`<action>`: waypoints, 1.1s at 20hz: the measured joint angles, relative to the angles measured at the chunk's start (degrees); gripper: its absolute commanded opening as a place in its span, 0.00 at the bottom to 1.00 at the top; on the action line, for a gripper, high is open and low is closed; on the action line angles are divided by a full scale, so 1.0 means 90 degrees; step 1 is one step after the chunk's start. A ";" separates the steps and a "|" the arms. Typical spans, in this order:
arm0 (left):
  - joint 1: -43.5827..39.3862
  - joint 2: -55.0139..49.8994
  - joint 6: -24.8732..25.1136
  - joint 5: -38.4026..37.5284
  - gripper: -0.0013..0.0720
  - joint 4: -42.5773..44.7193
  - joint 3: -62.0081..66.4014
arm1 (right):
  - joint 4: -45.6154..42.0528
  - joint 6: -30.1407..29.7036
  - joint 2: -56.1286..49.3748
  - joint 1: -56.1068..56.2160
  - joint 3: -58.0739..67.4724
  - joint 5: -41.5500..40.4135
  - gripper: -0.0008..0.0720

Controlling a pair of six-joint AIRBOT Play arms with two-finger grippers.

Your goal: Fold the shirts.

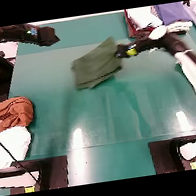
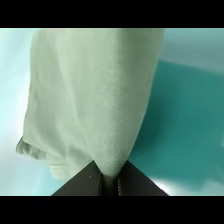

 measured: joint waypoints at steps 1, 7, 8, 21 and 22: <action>-0.0136 -0.0002 0.0019 0.0019 0.06 0.0000 0.0000 | -0.0355 0.0070 0.0233 -0.0350 0.0007 0.0189 0.04; -0.0546 -0.0002 0.0044 0.0066 0.06 -0.0002 0.0000 | -0.1579 0.0282 0.1260 -0.2985 0.0024 0.0947 0.04; -0.0566 -0.0002 0.0039 0.0070 0.06 -0.0017 0.0000 | -0.1642 0.0306 0.1336 -0.3422 0.0024 0.0974 0.04; -0.0624 -0.0002 -0.0153 -0.0109 0.06 -0.0015 0.0000 | -0.1826 0.0211 0.1511 -0.5190 0.0367 0.0172 0.04; -0.0624 -0.0002 -0.0153 -0.0134 0.06 -0.0015 0.0000 | -0.1826 0.0197 0.1511 -0.5197 0.0498 0.0121 0.04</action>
